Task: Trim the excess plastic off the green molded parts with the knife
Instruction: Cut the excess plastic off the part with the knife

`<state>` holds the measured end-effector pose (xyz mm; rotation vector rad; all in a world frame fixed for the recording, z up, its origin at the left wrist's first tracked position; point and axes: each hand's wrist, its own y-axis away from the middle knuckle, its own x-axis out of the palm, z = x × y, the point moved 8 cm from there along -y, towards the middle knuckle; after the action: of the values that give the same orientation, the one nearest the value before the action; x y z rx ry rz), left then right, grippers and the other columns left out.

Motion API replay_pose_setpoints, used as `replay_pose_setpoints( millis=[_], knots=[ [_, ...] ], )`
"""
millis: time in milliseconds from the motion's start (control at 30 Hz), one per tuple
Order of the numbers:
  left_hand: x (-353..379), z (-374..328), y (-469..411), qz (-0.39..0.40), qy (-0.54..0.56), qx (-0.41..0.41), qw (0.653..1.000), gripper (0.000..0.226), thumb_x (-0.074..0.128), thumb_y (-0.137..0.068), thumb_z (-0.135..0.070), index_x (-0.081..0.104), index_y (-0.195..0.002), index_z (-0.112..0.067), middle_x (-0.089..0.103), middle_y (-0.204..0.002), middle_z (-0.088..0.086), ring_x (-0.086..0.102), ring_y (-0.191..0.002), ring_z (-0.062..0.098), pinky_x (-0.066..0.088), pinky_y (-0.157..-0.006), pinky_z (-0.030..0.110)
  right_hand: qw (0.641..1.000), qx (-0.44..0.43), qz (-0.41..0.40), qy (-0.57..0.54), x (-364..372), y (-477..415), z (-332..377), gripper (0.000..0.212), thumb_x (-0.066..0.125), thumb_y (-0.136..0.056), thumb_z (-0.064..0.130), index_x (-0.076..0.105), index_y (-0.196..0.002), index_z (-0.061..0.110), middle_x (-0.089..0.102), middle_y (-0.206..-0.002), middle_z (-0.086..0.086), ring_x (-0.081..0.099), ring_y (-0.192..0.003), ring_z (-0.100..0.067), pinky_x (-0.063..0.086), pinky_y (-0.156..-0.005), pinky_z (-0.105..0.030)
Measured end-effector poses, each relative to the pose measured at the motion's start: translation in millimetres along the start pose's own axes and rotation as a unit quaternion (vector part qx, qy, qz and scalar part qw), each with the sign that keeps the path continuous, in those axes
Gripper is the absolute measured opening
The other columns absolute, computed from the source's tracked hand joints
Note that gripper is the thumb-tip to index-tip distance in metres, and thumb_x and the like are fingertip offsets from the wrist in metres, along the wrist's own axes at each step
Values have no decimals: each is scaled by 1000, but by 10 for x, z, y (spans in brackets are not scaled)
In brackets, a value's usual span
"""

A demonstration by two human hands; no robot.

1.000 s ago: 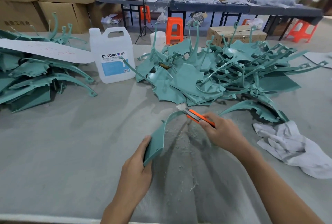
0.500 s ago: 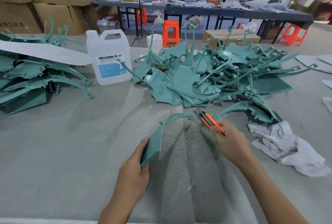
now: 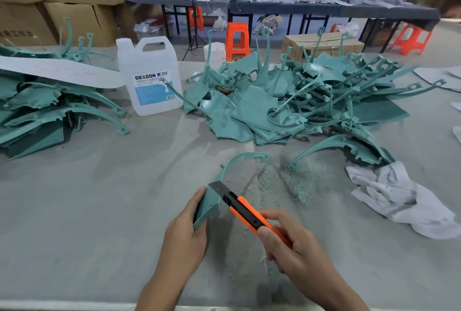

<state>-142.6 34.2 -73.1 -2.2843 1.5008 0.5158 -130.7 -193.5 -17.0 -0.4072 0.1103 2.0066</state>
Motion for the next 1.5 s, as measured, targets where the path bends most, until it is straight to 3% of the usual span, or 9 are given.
replay_pose_setpoints(
  millis=[167,367,800,900,1033,1233,1333,1433,1500],
  knots=[
    [-17,19,-5,-11,18,-7,1000,51,59,-98,-13,53,-143,-38,60,-125,-34,52,-112,-22,36,-85,-5,997,-20,-20,72,-38,-56,-37,30,53,-91,61,60,-117,49,63,-66,6,55,-53,-4,42,-52,-22],
    [-2,9,-1,-5,13,-1,1000,52,63,-96,-14,54,-143,-36,60,-134,-25,52,-116,-18,35,-91,-3,978,-20,-77,191,-160,-439,-96,13,51,-101,46,58,-113,45,62,-67,3,55,-52,-12,38,-50,-23],
    [69,-30,22,-6,17,-24,1000,53,58,-99,-17,48,-146,-41,45,-114,-51,43,-97,-36,32,-79,-8,911,103,-157,368,-501,-779,-384,24,42,-105,45,47,-109,22,59,-72,-1,60,-72,-33,38,-61,-39],
    [64,-41,32,2,18,-28,999,54,57,-99,-16,48,-146,-42,44,-111,-54,44,-96,-36,32,-77,-9,898,136,-175,381,-669,-781,-458,28,42,-105,46,48,-109,19,62,-81,-7,63,-84,-38,40,-67,-41],
    [17,-56,29,-12,42,-22,999,49,57,-100,-18,51,-144,-39,49,-117,-46,44,-97,-36,31,-79,-10,879,181,-188,400,-908,-724,-594,28,44,-104,43,48,-106,15,66,-89,-14,56,-76,-35,39,-64,-40],
    [-16,-85,6,-10,43,-22,999,45,57,-101,-20,53,-142,-37,48,-109,-58,43,-103,-35,30,-83,-10,891,183,-189,369,-936,-660,-664,27,42,-105,46,51,-108,21,64,-81,-3,53,-67,-27,41,-62,-39],
    [-88,-106,0,-12,36,-24,999,36,57,-100,-23,61,-129,-42,67,-111,-33,58,-106,-14,41,-82,3,911,156,-210,318,-930,-543,-654,23,46,-104,46,55,-108,24,62,-71,6,55,-60,-17,40,-55,-35],
    [-238,-117,19,-33,38,-46,998,20,63,-95,-25,68,-93,-44,70,-83,-16,63,-77,4,48,-68,24,922,118,-227,290,-910,-421,-569,17,48,-102,46,55,-107,31,58,-62,10,54,-54,-7,34,-49,-28],
    [-333,-66,66,-52,107,-98,988,8,70,-86,-28,72,-87,-35,74,-77,-7,68,-70,12,54,-70,41,932,101,-224,265,-869,-365,-518,15,48,-102,48,54,-109,36,59,-61,8,58,-61,-4,37,-48,-30]
  ],
)
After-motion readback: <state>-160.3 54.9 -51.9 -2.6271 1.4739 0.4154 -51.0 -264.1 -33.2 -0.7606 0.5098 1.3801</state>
